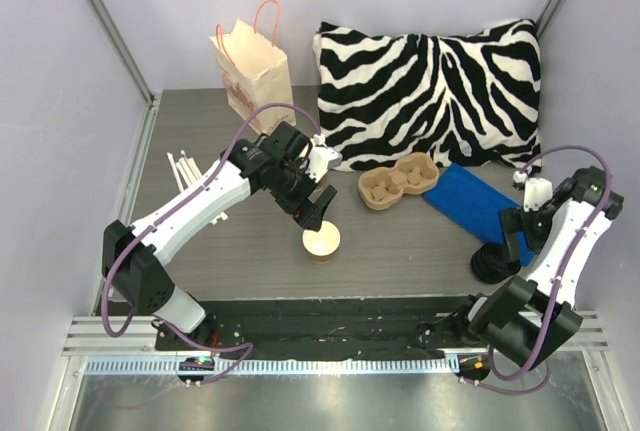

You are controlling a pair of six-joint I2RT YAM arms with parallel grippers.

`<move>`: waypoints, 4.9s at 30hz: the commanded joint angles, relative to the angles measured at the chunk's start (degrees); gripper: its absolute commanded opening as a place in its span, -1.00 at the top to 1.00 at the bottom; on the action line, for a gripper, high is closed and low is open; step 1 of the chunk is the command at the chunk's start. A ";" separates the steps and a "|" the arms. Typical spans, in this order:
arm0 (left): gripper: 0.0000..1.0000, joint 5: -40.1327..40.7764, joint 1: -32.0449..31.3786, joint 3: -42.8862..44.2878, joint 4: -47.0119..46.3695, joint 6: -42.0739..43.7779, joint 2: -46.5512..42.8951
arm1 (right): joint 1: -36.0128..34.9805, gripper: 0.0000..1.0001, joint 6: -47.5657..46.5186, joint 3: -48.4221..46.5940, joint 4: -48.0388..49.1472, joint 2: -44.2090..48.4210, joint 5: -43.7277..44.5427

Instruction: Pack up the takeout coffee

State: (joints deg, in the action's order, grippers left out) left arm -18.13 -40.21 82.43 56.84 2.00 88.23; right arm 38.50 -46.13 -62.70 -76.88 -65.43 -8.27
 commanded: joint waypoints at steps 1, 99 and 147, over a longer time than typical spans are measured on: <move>-0.79 -1.99 0.21 2.73 0.82 0.46 -0.95 | 6.65 -0.68 -5.55 0.56 -6.27 -2.15 -1.31; -0.99 -6.65 -0.83 -18.36 -17.37 27.94 -39.89 | -60.10 0.98 28.55 -27.04 5.51 -29.93 -38.92; 1.00 -16.13 -0.58 -18.18 -29.05 -8.66 -27.76 | -56.08 -0.11 37.76 -39.02 19.25 -28.28 -31.04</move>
State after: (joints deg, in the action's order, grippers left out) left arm -22.33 -44.86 62.92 32.36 8.84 60.53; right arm -19.16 -14.26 -103.31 -70.63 -100.64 -47.20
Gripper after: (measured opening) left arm 0.264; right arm 0.545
